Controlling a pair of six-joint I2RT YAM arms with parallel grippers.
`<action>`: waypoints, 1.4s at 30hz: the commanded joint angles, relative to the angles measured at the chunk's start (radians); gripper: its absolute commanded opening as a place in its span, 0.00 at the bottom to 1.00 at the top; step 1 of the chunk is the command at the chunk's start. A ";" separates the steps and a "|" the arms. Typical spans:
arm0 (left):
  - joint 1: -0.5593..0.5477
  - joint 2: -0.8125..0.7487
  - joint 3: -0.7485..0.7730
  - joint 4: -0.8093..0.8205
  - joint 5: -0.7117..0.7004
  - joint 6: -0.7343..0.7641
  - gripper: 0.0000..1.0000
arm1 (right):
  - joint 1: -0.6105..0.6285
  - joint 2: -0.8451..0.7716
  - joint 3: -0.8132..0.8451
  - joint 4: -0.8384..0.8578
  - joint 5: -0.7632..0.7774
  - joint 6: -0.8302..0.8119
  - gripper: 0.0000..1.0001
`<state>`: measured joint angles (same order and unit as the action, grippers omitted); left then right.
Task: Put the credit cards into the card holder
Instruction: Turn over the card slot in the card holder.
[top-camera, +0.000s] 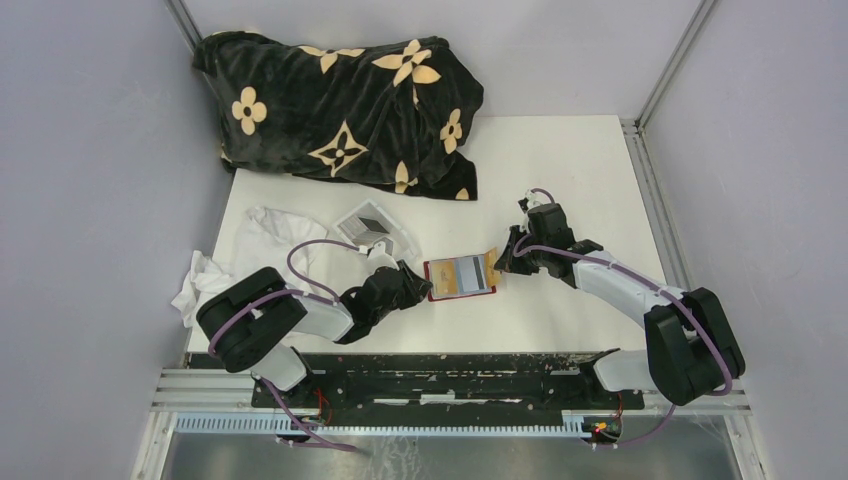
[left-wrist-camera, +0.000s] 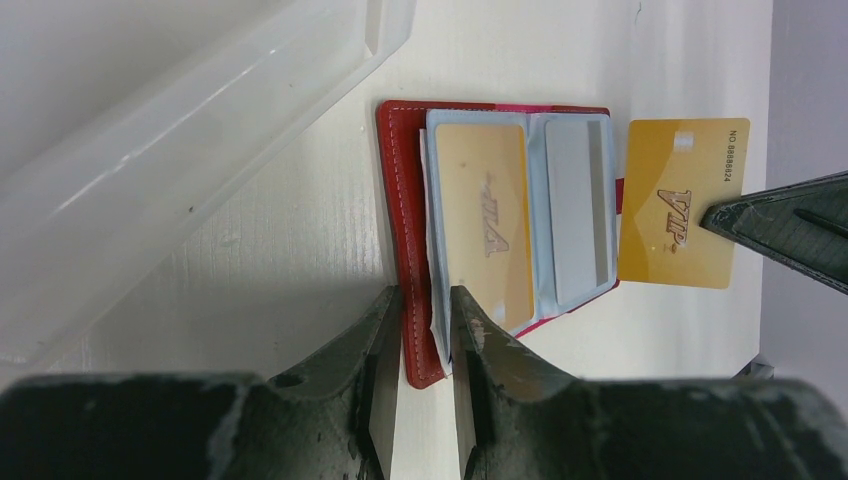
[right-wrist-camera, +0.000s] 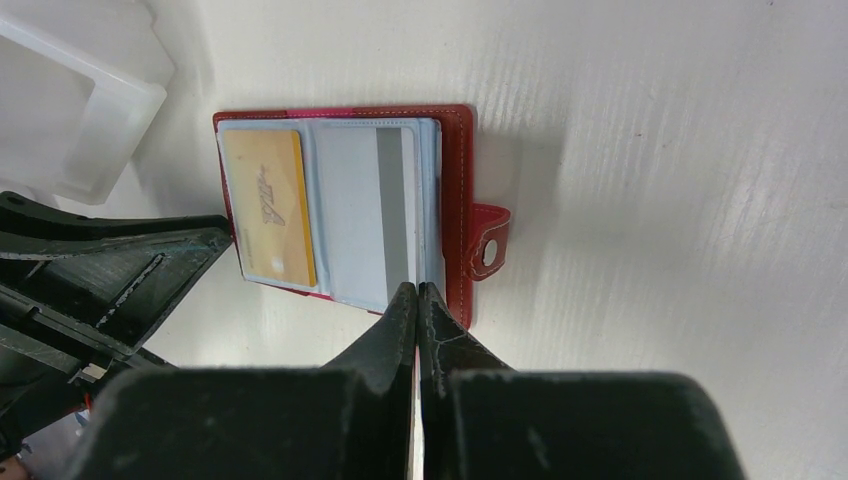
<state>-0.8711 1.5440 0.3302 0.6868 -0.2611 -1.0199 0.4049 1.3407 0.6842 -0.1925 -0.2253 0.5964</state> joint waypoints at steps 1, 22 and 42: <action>-0.003 0.008 0.004 0.039 -0.012 0.016 0.31 | -0.004 -0.004 0.006 0.022 0.017 -0.021 0.01; -0.003 0.018 0.005 0.049 -0.008 0.014 0.31 | -0.003 0.017 0.014 0.017 0.017 -0.033 0.01; -0.004 0.024 0.013 0.048 -0.007 0.021 0.30 | -0.003 0.033 0.006 0.047 0.005 -0.009 0.01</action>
<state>-0.8711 1.5528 0.3302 0.6983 -0.2607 -1.0199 0.4046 1.3739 0.6842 -0.1951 -0.2241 0.5751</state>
